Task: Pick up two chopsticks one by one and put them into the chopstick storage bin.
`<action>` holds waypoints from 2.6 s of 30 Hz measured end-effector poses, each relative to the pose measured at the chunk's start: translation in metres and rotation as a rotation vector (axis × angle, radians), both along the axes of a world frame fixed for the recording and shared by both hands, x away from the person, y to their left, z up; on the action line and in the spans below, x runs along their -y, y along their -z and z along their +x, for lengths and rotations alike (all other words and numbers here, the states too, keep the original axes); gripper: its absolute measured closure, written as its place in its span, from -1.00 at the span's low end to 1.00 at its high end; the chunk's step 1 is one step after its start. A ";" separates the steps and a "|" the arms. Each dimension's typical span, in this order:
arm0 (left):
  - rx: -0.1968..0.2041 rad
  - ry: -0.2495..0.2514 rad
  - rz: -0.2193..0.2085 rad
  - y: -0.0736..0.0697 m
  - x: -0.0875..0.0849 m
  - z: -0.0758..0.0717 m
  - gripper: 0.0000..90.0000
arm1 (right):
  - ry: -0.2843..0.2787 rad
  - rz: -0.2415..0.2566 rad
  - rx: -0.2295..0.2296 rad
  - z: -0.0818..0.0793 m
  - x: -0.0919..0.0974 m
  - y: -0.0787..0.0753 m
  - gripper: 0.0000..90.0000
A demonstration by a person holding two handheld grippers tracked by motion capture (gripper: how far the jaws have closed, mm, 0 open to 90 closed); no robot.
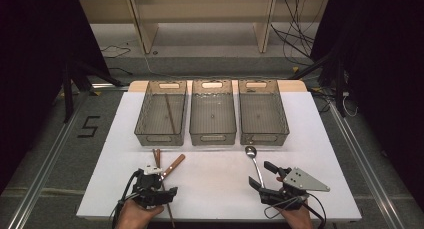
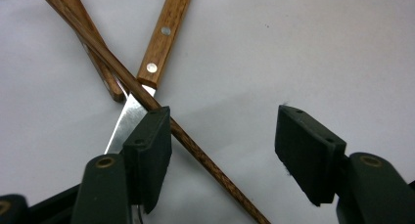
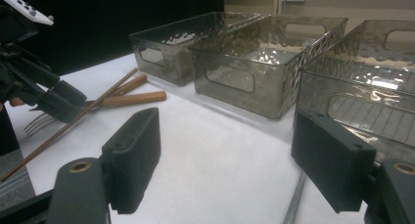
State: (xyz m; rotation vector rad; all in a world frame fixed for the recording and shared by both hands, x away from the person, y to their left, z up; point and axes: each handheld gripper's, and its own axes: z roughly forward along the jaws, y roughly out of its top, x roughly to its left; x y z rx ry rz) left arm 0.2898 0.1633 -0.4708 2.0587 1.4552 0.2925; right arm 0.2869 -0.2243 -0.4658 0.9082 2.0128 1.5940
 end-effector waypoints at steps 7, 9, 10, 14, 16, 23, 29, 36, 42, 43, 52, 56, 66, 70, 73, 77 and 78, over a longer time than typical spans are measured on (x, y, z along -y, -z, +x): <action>-0.015 -0.006 -0.009 0.002 -0.002 -0.003 -0.02 | 0.000 -0.002 0.002 0.000 -0.001 0.000 -0.39; -0.020 -0.011 -0.014 0.003 -0.003 -0.002 0.00 | 0.000 -0.001 0.001 0.000 0.000 0.000 -0.39; -0.024 -0.020 -0.019 0.004 -0.004 -0.002 0.02 | 0.000 0.000 0.001 0.000 0.000 0.000 -0.39; -0.034 -0.029 -0.038 0.005 -0.008 -0.001 0.09 | -0.003 -0.003 0.001 0.000 -0.002 0.000 -0.39; -0.038 -0.028 -0.041 0.005 -0.009 0.000 0.12 | -0.002 -0.004 0.000 0.000 -0.002 0.000 -0.39; -0.062 -0.040 -0.057 0.007 -0.012 0.004 0.18 | -0.002 -0.001 0.002 0.000 -0.002 0.000 -0.39; -0.078 -0.041 -0.059 0.009 -0.015 0.006 0.22 | -0.002 -0.002 0.002 0.000 -0.002 -0.001 -0.39; -0.091 -0.035 -0.069 0.012 -0.015 0.007 0.22 | -0.003 -0.001 0.002 0.000 -0.002 -0.001 -0.39; -0.091 -0.046 -0.099 0.013 -0.018 0.008 0.27 | -0.002 0.002 0.001 0.000 -0.002 -0.001 -0.39; -0.090 -0.047 -0.102 0.013 -0.019 0.008 0.29 | -0.002 -0.001 0.001 0.000 -0.002 -0.001 -0.39; -0.084 -0.036 -0.056 0.013 -0.016 0.009 0.38 | -0.007 -0.003 0.001 0.000 -0.004 0.000 -0.39; -0.094 -0.018 -0.008 0.011 -0.012 0.010 0.38 | -0.009 -0.004 0.001 0.000 -0.005 0.000 -0.39; -0.117 -0.002 0.049 0.008 -0.008 0.014 0.49 | -0.013 -0.002 0.000 0.000 -0.005 0.000 -0.38; -0.117 -0.002 0.056 0.008 -0.008 0.014 0.54 | -0.016 -0.004 0.000 0.000 -0.005 0.000 -0.38; -0.119 -0.001 0.059 0.007 -0.009 0.014 0.57 | -0.017 -0.004 0.000 0.000 -0.006 0.000 -0.38; -0.120 -0.002 0.060 0.007 -0.010 0.014 0.62 | -0.017 -0.004 -0.001 0.000 -0.005 0.000 -0.38; -0.121 -0.001 0.062 0.007 -0.010 0.014 0.63 | -0.017 -0.005 0.000 0.000 -0.005 0.000 -0.38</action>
